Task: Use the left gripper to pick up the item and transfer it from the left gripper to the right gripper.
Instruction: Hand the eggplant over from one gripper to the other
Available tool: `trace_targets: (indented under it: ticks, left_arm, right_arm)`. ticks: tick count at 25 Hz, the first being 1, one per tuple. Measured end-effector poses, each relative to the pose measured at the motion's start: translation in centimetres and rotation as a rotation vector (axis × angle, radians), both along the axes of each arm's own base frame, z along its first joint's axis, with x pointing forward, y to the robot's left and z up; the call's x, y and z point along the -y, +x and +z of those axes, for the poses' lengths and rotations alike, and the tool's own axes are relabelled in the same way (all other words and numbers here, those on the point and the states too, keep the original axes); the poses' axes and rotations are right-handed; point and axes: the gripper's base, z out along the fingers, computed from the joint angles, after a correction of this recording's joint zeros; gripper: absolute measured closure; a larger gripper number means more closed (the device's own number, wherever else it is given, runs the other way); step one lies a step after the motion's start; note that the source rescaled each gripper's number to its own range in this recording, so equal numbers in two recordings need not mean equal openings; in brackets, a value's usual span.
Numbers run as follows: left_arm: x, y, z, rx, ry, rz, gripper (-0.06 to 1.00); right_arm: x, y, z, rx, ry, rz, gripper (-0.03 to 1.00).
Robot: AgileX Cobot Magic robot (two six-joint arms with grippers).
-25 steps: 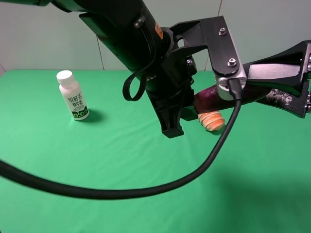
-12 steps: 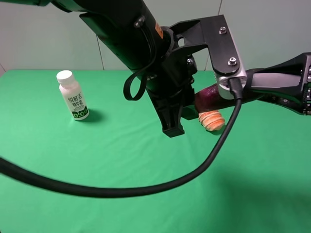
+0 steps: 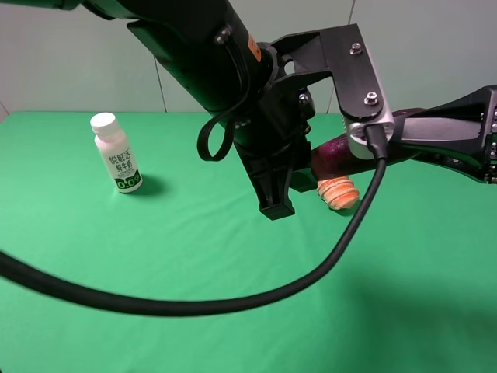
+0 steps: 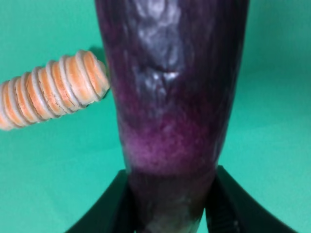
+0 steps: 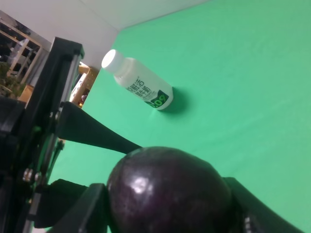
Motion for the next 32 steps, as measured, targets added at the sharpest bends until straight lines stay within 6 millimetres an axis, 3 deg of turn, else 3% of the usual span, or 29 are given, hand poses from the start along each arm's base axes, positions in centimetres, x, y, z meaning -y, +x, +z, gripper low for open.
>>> trace_targets:
  ticks: [5,7,12,14,18,32]
  left_arm:
    - [0.00,0.00,0.00,0.000,-0.001,0.000,0.94]
    - [0.02,0.02,0.02,0.002,-0.002,0.001,0.89]
    - [0.23,0.23,0.17,0.024,-0.031,0.008,0.17]
    - [0.34,0.35,0.29,0.038,-0.047,0.012,0.03]
    - [0.47,0.49,0.42,0.054,-0.067,0.017,-0.04]
    - [0.48,0.49,0.43,0.053,-0.068,0.018,-0.05]
  right_arm:
    - [-0.01,-0.01,0.00,0.000,0.000,0.001,0.95]
    - [-0.01,0.00,0.01,0.000,0.001,0.001,0.95]
    - [-0.01,-0.01,0.00,0.000,0.000,0.002,0.95]
    - [-0.01,-0.01,0.00,0.000,0.000,0.002,0.95]
    - [-0.01,-0.01,0.00,0.000,0.000,0.002,0.95]
    - [-0.02,-0.02,0.00,0.000,0.000,0.003,0.96]
